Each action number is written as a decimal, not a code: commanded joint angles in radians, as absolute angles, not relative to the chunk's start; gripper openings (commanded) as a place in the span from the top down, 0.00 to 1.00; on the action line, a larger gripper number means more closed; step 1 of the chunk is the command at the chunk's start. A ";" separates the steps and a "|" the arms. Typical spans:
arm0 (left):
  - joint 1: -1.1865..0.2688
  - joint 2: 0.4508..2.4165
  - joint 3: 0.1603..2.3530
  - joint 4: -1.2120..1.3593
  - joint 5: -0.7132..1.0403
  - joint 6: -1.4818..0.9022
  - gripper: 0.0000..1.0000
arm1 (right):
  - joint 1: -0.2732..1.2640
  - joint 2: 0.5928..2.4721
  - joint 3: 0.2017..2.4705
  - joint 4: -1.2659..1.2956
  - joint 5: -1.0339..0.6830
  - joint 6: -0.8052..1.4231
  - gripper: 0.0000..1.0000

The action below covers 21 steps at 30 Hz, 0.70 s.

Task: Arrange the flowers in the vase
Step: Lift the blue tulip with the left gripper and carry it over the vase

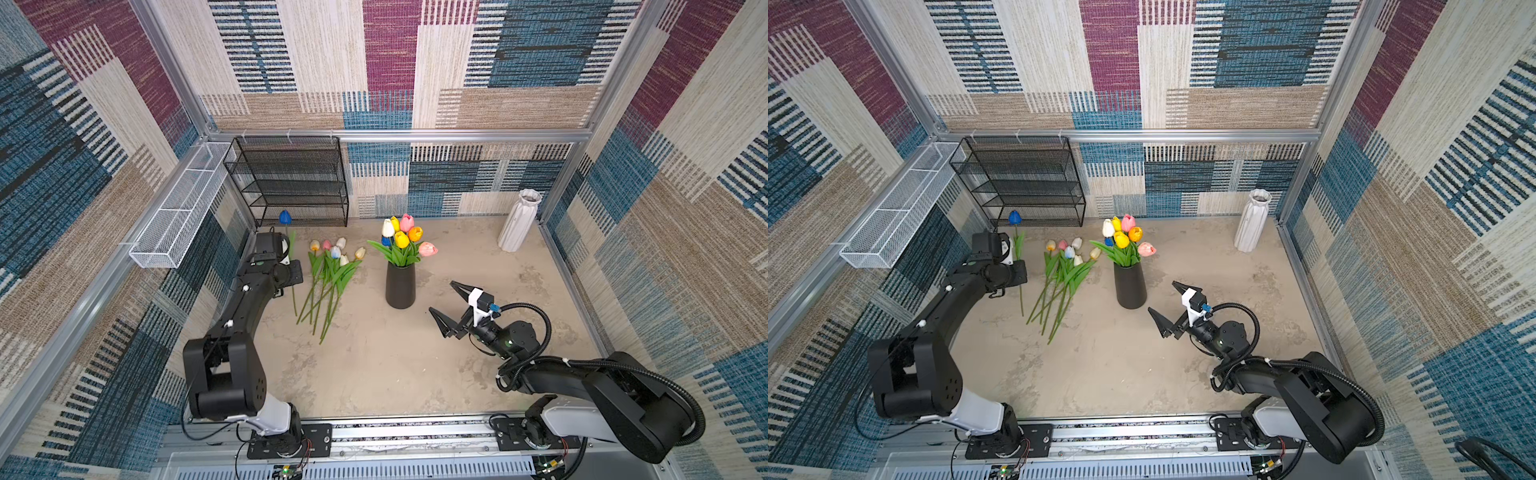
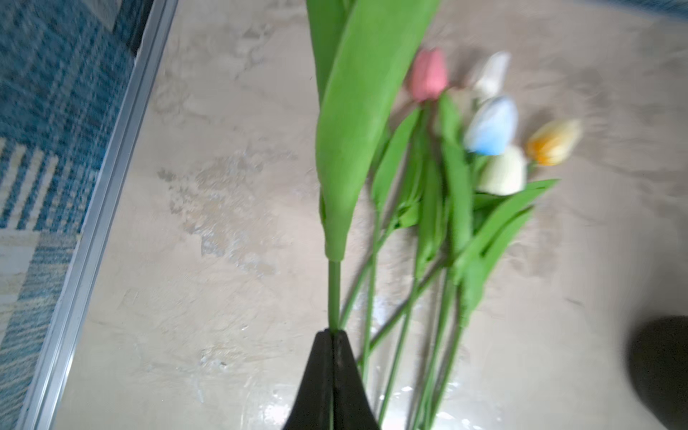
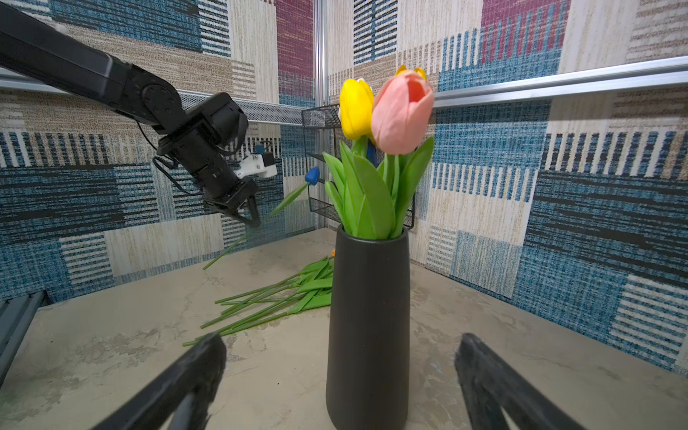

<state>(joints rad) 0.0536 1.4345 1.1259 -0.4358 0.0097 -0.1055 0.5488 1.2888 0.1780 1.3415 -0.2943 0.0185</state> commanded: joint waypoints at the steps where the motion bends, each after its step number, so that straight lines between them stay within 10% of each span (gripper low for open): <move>1: -0.005 1.251 1.019 -0.212 0.072 -0.155 1.00 | 0.549 1.277 0.174 1.387 -0.273 0.041 0.00; 11: -0.179 0.919 0.715 0.406 0.464 -0.230 1.00 | 0.548 1.265 0.242 1.304 -0.262 0.098 0.00; 21: -0.390 1.185 0.594 1.205 0.699 -0.347 1.00 | 0.546 1.278 0.227 1.377 -0.272 0.104 0.00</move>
<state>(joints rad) -0.3622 1.1084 0.5644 0.8841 0.6003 -0.2745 0.5476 1.2766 0.2432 1.3064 -0.2764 0.0929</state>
